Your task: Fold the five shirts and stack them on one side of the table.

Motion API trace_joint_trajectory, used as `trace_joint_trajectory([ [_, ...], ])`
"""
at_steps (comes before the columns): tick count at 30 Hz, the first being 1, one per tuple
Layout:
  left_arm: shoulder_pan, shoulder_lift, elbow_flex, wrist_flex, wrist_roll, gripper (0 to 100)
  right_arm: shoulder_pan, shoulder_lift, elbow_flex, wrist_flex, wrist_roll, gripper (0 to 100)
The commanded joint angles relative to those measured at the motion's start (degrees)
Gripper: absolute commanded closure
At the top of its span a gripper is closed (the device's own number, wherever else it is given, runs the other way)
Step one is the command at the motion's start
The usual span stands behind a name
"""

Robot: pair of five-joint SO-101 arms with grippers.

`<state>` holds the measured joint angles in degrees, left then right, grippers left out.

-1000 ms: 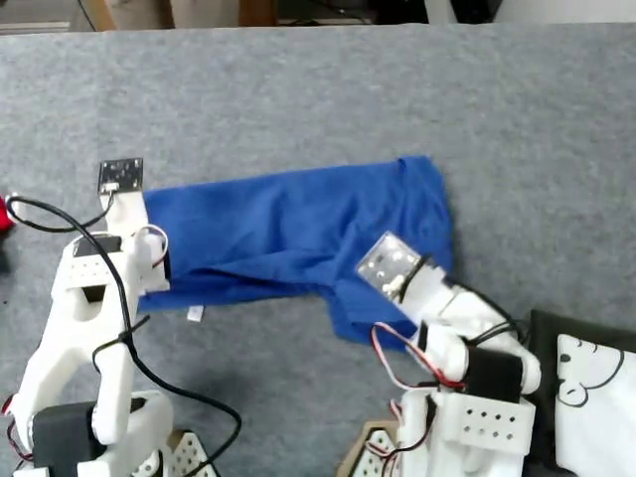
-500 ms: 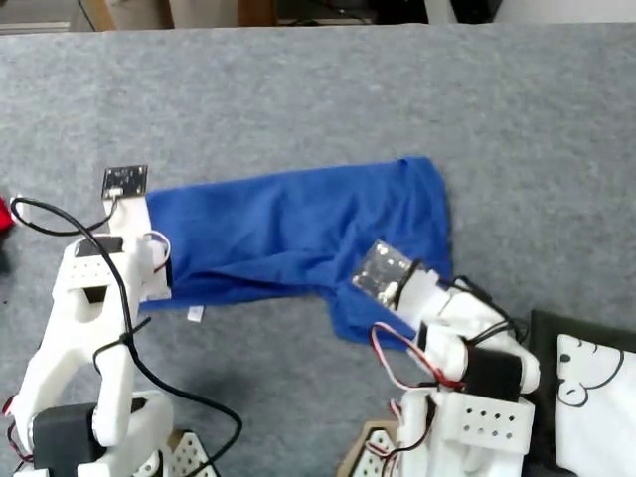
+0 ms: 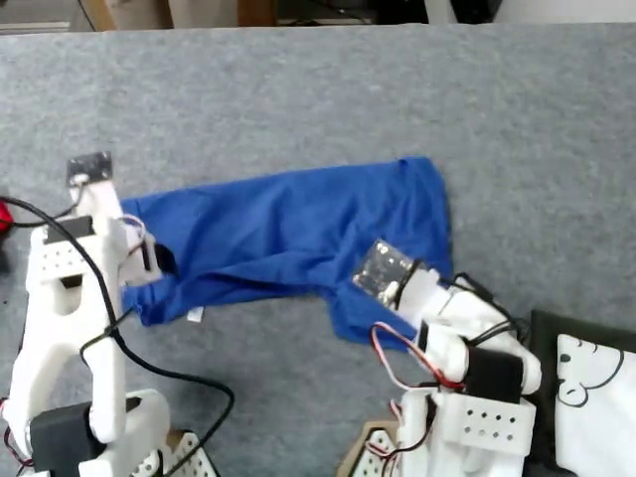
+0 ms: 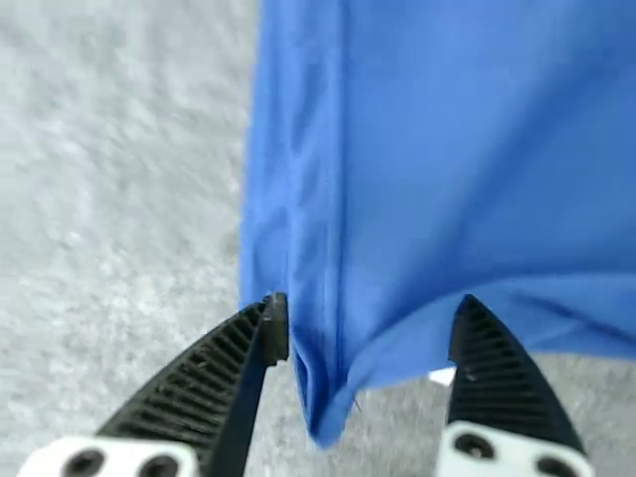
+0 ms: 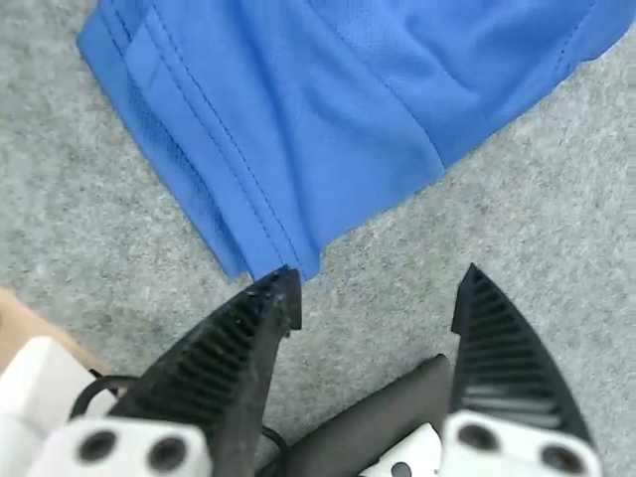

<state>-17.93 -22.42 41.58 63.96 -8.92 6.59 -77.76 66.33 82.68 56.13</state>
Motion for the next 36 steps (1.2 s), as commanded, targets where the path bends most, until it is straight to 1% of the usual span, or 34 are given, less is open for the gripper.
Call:
trace_joint_trajectory([
  [1, -1.41, -1.71, -8.09, 0.00, 0.62, 73, 0.84, 0.04, -4.70, -1.76, -0.97, 76.7],
  [3, -0.79, -1.10, -11.60, -1.14, 1.05, 75, 0.48, 0.66, -6.99, -4.04, -2.64, 87.3],
  [4, 0.18, -0.84, -12.13, -2.64, 2.02, 78, 0.13, 1.71, -8.22, -5.54, -2.90, 94.8],
  [5, 1.58, -0.40, -12.31, -4.48, 4.04, 82, -0.92, 3.47, -9.45, -7.21, -3.16, 99.8],
  [7, 4.13, 1.45, -12.13, -9.49, 8.09, 93, -2.15, 8.66, -12.26, -9.67, -4.48, 95.7],
  [8, 5.10, 2.95, -11.96, -12.22, 9.23, 98, -2.33, 11.82, -13.93, -11.08, -6.24, 95.6],
  [10, 6.33, 6.81, -11.87, -16.79, 11.25, 96, -3.38, 19.47, -17.63, -14.95, -9.05, 97.3],
  [12, 6.59, 11.12, -12.66, -20.04, 13.63, 97, -3.82, 27.82, -21.93, -17.93, -10.99, 98.1],
  [14, 6.59, 15.52, -13.71, -22.42, 14.51, 98, -3.91, 36.70, -26.86, -20.40, -14.24, 98.2],
  [18, 6.33, 23.52, -16.62, -22.59, 13.80, 98, -3.91, 54.55, -35.56, -25.05, -21.36, 98.3],
  [21, 6.33, 27.38, -17.93, -22.59, 13.80, 98, -3.91, 67.12, -39.43, -31.91, -25.49, 98.3],
  [23, 6.51, 29.76, -19.34, -23.03, 13.80, 98, -4.00, 75.91, -41.71, -37.71, -27.16, 98.3],
  [25, 6.51, 32.31, -21.80, -23.03, 13.80, 98, -4.00, 84.97, -46.02, -41.32, -28.22, 98.3],
  [28, 6.15, 37.32, -27.87, -23.03, 13.80, 98, -3.38, 98.07, -56.31, -38.95, -28.75, 98.3],
  [32, 4.31, 46.81, -37.89, -21.71, 12.48, 98, -1.27, 107.56, -71.69, -27.96, -29.01, 98.4],
  [36, 2.29, 54.64, -52.40, -12.04, 12.57, 98, -0.04, 111.52, -76.62, -25.49, -28.75, 99.4],
])
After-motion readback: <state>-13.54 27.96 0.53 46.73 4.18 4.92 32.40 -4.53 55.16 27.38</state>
